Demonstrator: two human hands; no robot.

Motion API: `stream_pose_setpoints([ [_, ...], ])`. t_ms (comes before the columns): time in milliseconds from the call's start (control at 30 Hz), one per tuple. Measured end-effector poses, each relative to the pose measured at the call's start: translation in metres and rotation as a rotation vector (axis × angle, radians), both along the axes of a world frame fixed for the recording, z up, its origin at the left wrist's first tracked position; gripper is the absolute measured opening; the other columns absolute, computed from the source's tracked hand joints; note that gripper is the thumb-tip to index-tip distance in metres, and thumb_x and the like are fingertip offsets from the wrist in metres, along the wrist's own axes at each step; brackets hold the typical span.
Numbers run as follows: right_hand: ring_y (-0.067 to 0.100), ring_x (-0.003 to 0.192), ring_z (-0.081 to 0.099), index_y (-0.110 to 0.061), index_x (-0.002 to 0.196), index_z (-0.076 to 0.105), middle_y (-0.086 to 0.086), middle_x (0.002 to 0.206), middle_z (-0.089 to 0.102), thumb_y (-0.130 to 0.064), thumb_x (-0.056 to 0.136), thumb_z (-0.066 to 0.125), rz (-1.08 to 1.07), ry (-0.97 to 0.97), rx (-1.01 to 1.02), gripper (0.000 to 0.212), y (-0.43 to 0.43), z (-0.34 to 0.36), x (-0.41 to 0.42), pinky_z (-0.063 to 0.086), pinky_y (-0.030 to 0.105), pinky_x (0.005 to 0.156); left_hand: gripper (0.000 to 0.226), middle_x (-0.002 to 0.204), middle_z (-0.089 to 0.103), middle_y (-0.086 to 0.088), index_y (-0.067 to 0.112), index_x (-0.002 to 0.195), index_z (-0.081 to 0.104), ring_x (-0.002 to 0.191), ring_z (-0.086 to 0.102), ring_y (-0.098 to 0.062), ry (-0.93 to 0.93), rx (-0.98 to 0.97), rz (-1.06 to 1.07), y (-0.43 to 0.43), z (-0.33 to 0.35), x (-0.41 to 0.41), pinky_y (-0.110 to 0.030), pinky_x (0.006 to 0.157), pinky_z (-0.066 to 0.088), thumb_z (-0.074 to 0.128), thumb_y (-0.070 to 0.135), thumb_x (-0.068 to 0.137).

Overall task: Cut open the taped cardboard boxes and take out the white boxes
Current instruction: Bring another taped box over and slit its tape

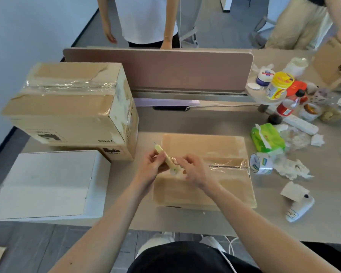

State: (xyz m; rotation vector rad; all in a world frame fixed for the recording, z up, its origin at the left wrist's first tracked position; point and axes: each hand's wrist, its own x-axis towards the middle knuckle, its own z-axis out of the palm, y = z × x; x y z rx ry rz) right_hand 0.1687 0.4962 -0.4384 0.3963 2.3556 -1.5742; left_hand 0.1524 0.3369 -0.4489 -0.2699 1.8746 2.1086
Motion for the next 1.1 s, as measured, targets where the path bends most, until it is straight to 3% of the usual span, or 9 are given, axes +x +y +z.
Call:
stream_pose_setpoints([
  [67, 0.018, 0.096, 0.059, -0.02, 0.102, 0.066, -0.002, 0.104, 0.064, -0.041, 0.088, 0.065, 0.051, 0.12, 0.231, 0.025, 0.003, -0.015, 0.004, 0.047, 0.037, 0.09, 0.026, 0.069, 0.063, -0.007, 0.006, 0.08, 0.064, 0.062, 0.06, -0.019, -0.01, -0.123, 0.083, -0.022, -0.008, -0.006, -0.031, 0.061, 0.053, 0.059, 0.022, 0.1],
  [200, 0.024, 0.142, 0.028, -0.031, 0.142, 0.042, -0.004, 0.152, 0.035, -0.057, 0.081, 0.059, 0.307, 0.139, 0.589, 0.069, 0.008, -0.039, 0.021, 0.022, 0.039, 0.116, 0.032, 0.062, 0.049, -0.004, 0.008, 0.079, 0.066, 0.049, 0.053, -0.017, -0.008, -0.373, 0.054, -0.051, -0.029, -0.013, -0.032, 0.051, 0.05, 0.06, 0.033, 0.099],
  [267, 0.021, 0.151, 0.006, -0.035, 0.151, 0.028, -0.004, 0.163, 0.015, -0.067, 0.082, 0.052, 0.393, 0.114, 0.701, 0.079, 0.007, -0.048, 0.031, 0.004, 0.042, 0.122, 0.035, 0.059, 0.051, -0.003, 0.006, 0.079, 0.064, 0.041, 0.05, -0.012, 0.032, -0.507, -0.02, -0.054, -0.035, -0.014, -0.026, 0.045, 0.043, 0.057, 0.034, 0.099],
  [367, 0.017, 0.152, -0.005, -0.038, 0.154, 0.017, -0.008, 0.165, 0.002, -0.072, 0.087, 0.042, 0.363, 0.117, 0.775, 0.08, 0.001, -0.055, 0.039, -0.005, 0.041, 0.122, 0.033, 0.062, 0.061, -0.009, 0.002, 0.072, 0.06, 0.039, 0.049, -0.011, 0.119, -0.604, -0.111, -0.056, -0.043, -0.017, -0.026, 0.044, 0.041, 0.055, 0.021, 0.098],
  [533, 0.016, 0.152, -0.003, -0.039, 0.154, 0.015, -0.01, 0.165, 0.003, -0.078, 0.08, 0.02, 0.333, 0.126, 0.849, 0.084, -0.004, -0.059, 0.041, -0.005, 0.04, 0.123, 0.031, 0.061, 0.066, -0.005, 0.011, 0.07, 0.061, 0.041, 0.052, -0.009, 0.194, -0.712, -0.252, -0.054, -0.044, -0.022, -0.026, 0.045, 0.047, 0.053, 0.021, 0.098],
  [633, 0.017, 0.152, -0.001, -0.037, 0.155, 0.017, -0.008, 0.165, 0.005, -0.077, 0.082, 0.019, 0.316, 0.157, 0.845, 0.083, -0.005, -0.059, 0.042, -0.005, 0.041, 0.122, 0.038, 0.051, 0.056, -0.001, 0.011, 0.06, 0.051, 0.045, 0.047, -0.016, 0.247, -0.791, -0.297, -0.053, -0.045, -0.024, -0.035, 0.052, 0.043, 0.049, 0.028, 0.094],
  [767, 0.016, 0.152, 0.001, -0.039, 0.154, 0.02, -0.01, 0.164, 0.007, -0.077, 0.08, 0.018, 0.285, 0.158, 0.851, 0.083, -0.006, -0.062, 0.043, -0.004, 0.04, 0.122, 0.036, 0.047, 0.035, 0.004, 0.019, 0.054, 0.033, 0.046, 0.03, -0.012, 0.322, -0.89, -0.35, -0.049, -0.037, -0.023, -0.027, 0.044, 0.02, 0.041, 0.03, 0.088],
  [967, 0.016, 0.152, 0.003, -0.041, 0.153, 0.022, -0.011, 0.164, 0.009, -0.075, 0.081, 0.018, 0.265, 0.161, 0.863, 0.08, -0.007, -0.065, 0.043, -0.001, 0.041, 0.123, 0.046, 0.045, 0.031, -0.002, 0.015, 0.051, 0.029, 0.045, 0.032, -0.021, 0.364, -1.037, -0.411, -0.046, -0.03, -0.027, -0.029, 0.042, 0.019, 0.049, 0.013, 0.092],
  [1100, 0.017, 0.152, 0.006, -0.041, 0.152, 0.024, -0.01, 0.164, 0.012, -0.074, 0.083, 0.019, 0.252, 0.178, 0.874, 0.077, -0.007, -0.067, 0.043, 0.002, 0.042, 0.123, 0.045, 0.046, 0.034, -0.005, 0.015, 0.049, 0.03, 0.046, 0.033, -0.024, 0.382, -1.027, -0.449, -0.049, -0.032, -0.029, -0.032, 0.042, 0.02, 0.048, 0.015, 0.09],
])
